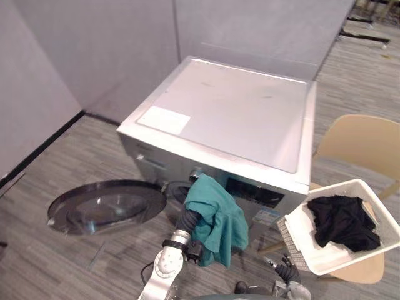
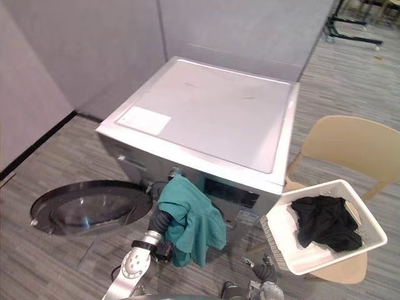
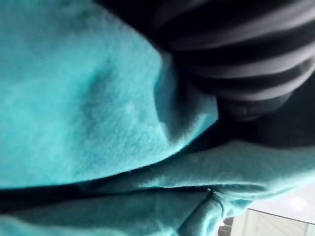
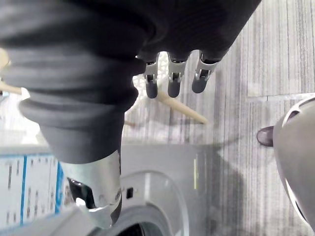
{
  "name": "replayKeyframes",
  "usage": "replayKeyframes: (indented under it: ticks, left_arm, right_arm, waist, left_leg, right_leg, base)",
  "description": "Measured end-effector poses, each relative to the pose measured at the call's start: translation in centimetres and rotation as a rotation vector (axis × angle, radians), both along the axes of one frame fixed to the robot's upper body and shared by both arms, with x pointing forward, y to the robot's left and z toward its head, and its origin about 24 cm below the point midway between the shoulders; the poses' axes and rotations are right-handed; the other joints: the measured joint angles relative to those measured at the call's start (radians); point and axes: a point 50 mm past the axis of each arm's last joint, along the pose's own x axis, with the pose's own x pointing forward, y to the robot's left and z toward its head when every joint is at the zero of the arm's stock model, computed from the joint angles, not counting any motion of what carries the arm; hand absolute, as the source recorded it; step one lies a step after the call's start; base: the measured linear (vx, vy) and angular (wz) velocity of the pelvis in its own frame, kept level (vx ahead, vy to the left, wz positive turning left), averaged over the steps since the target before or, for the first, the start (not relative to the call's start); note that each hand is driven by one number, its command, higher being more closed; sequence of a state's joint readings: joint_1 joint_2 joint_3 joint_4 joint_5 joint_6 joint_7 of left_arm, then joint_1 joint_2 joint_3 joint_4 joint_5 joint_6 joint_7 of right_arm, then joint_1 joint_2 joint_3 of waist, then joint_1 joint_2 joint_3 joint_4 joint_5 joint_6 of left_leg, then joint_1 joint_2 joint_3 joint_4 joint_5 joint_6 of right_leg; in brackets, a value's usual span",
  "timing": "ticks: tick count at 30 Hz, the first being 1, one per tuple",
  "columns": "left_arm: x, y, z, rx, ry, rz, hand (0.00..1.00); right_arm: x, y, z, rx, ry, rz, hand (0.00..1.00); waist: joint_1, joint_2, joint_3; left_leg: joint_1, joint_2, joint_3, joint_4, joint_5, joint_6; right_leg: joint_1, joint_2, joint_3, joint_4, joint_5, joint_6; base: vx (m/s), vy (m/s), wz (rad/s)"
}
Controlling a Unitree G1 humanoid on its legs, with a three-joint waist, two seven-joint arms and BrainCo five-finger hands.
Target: Pick up the laundry basket with both hands and put the clothes into the washing machine.
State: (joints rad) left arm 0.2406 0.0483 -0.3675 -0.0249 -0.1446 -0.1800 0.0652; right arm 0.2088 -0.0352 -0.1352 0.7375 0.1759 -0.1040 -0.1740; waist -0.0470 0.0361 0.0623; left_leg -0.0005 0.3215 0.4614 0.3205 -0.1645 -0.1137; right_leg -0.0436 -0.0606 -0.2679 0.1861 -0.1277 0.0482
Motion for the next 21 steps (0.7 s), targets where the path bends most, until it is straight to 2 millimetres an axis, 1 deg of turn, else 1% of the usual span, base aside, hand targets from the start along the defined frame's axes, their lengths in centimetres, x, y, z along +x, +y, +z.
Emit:
replayKeyframes:
  ticks: [1, 2, 3, 4, 5, 6, 7, 8, 9, 10, 11, 12, 14, 17, 19, 21]
  left_arm:
    - [0.2, 0.3, 0.1, -0.005, -0.001, 0.027, 1.00]
    - [0.2, 0.5, 0.1, -0.003, -0.001, 0.034, 1.00]
    - [0.3, 0.7, 0.0, 0.001, 0.001, 0.052, 1.00]
    - [0.2, 0.8, -0.1, 0.002, 0.006, 0.063, 1.00]
    - [0.2, 0.9, -0.1, 0.005, 0.009, 0.065, 1.00]
    - [0.2, 1.0, -0.3, 0.009, 0.016, 0.073, 1.00]
    - [0.3, 1.4, -0.5, 0.009, 0.026, 0.097, 1.00]
    - [0.3, 1.7, -0.7, 0.019, 0.032, 0.109, 1.00]
    - [0.4, 2.4, -0.8, 0.032, 0.037, 0.138, 1.00]
    - [0.4, 3.1, -0.9, 0.040, 0.038, 0.164, 1.00]
    - [0.4, 3.8, -1.0, 0.050, 0.043, 0.191, 1.00]
    - [0.3, 4.1, -1.1, 0.059, 0.052, 0.204, 1.00]
    - [0.0, 4.7, -1.4, 0.086, 0.067, 0.218, 1.00]
    - [-0.1, 5.2, -2.0, 0.102, 0.091, 0.238, 1.00]
    - [-0.4, 5.2, -3.0, 0.112, 0.138, 0.239, 1.00]
    - [-0.6, 5.6, -3.8, 0.123, 0.177, 0.248, 1.00]
  right_arm:
    - [0.0, -0.2, 0.0, -0.003, -0.002, -0.007, 0.00]
    - [0.2, -0.2, 0.1, -0.003, -0.006, -0.008, 0.00]
    - [0.6, -0.2, 0.2, -0.004, -0.017, -0.006, 0.00]
    - [1.1, -0.6, 0.4, -0.015, -0.028, -0.017, 0.00]
    - [1.5, -0.7, 0.5, -0.018, -0.036, -0.015, 0.00]
    - [1.9, -0.8, 0.6, -0.026, -0.043, -0.013, 0.00]
    - [1.9, -0.9, 0.6, -0.031, -0.040, -0.019, 0.00]
    - [1.9, -0.5, 0.5, -0.021, -0.040, -0.023, 0.00]
    - [2.0, 0.1, 0.4, -0.004, -0.041, -0.024, 0.00]
    - [1.9, 0.5, 0.3, 0.007, -0.039, -0.028, 0.00]
    - [1.6, 0.8, 0.2, 0.016, -0.033, -0.031, 0.00]
    - [1.4, 0.7, 0.1, 0.016, -0.027, -0.034, 0.00]
    - [1.2, 0.7, 0.1, 0.016, -0.023, -0.037, 0.00]
    - [1.2, 0.5, 0.1, 0.012, -0.023, -0.038, 0.00]
    - [1.1, 0.3, 0.1, 0.007, -0.022, -0.044, 0.00]
    - [1.1, 0.1, 0.1, 0.006, -0.021, -0.053, 0.00]
  waist:
    - [0.003, -0.016, 0.012]
    - [0.005, -0.029, 0.020]
    - [0.017, -0.047, 0.029]
    - [0.028, -0.047, 0.030]
    - [0.032, -0.046, 0.031]
    - [0.035, -0.036, 0.034]
    - [0.037, -0.026, 0.035]
    - [0.039, -0.033, 0.036]
    - [0.038, -0.052, 0.047]
    - [0.036, -0.066, 0.057]
    - [0.043, -0.081, 0.068]
    - [0.047, -0.083, 0.069]
    - [0.062, -0.076, 0.070]
    - [0.060, -0.060, 0.071]
    - [0.060, -0.039, 0.071]
    - [0.059, -0.030, 0.070]
  left_leg:
    - [-0.007, 0.016, -0.025, 0.083, 0.016, 0.022]
    - [-0.028, 0.026, -0.047, 0.143, 0.018, 0.037]
    - [-0.077, 0.014, -0.127, 0.238, -0.024, 0.041]
    - [-0.117, -0.024, -0.203, 0.261, -0.072, 0.047]
    - [-0.133, -0.048, -0.233, 0.249, -0.081, 0.054]
    - [-0.153, -0.084, -0.282, 0.178, -0.061, 0.059]
    - [-0.141, -0.093, -0.304, 0.139, -0.046, 0.043]
    - [-0.133, -0.099, -0.315, 0.129, -0.048, 0.039]
    - [-0.132, -0.112, -0.310, 0.116, -0.048, 0.039]
    - [-0.129, -0.118, -0.303, 0.105, -0.049, 0.037]
    - [-0.128, -0.126, -0.291, 0.099, -0.049, 0.037]
    - [-0.128, -0.130, -0.289, 0.100, -0.050, 0.038]
    - [-0.106, -0.132, -0.263, 0.100, -0.050, 0.038]
    - [-0.096, -0.131, -0.264, 0.096, -0.050, 0.038]
    - [-0.096, -0.128, -0.268, 0.078, -0.054, 0.033]
    - [-0.096, -0.126, -0.269, 0.055, -0.054, 0.033]
  right_leg:
    - [0.042, 0.007, 0.004, -0.017, 0.000, -0.002]
    - [0.067, 0.002, 0.013, -0.030, 0.002, -0.005]
    - [0.087, -0.004, 0.028, -0.039, -0.003, -0.013]
    - [0.088, -0.011, 0.047, -0.040, -0.003, -0.013]
    - [0.086, -0.015, 0.056, -0.040, -0.003, -0.013]
    - [0.086, -0.011, 0.061, -0.038, -0.004, -0.008]
    - [0.086, -0.001, 0.075, -0.038, -0.012, 0.008]
    - [0.086, -0.002, 0.079, -0.039, -0.016, 0.014]
    - [0.083, -0.013, 0.080, -0.040, -0.016, 0.019]
    - [0.079, -0.020, 0.082, -0.040, -0.013, 0.024]
    - [0.073, -0.028, 0.086, -0.040, -0.010, 0.027]
    - [0.074, -0.032, 0.090, -0.044, -0.007, 0.032]
    - [0.083, -0.038, 0.112, -0.053, 0.004, 0.036]
    - [0.090, -0.035, 0.115, -0.055, 0.004, 0.037]
    - [0.080, -0.029, 0.115, -0.054, 0.005, 0.037]
    - [0.069, -0.025, 0.111, -0.046, 0.005, 0.036]
  base:
    - [0.22, -0.225, -0.08]
    - [0.14, -0.103, -0.12]
    - [0.11, 0.012, -0.31]
    - [0.09, 0.063, -0.42]
    - [0.08, 0.108, -0.44]
    - [0.09, 0.138, -0.37]
    - [0.09, 0.139, -0.30]
    - [0.08, 0.107, -0.14]
    - [0.04, 0.092, 0.02]
    - [0.02, 0.086, 0.01]
    - [-0.01, 0.104, -0.05]
    - [-0.01, 0.086, -0.11]
    - [-0.02, 0.074, -0.27]
    - [-0.05, 0.004, -0.09]
    - [-0.08, -0.005, 0.01]
    - [-0.10, -0.014, 0.06]
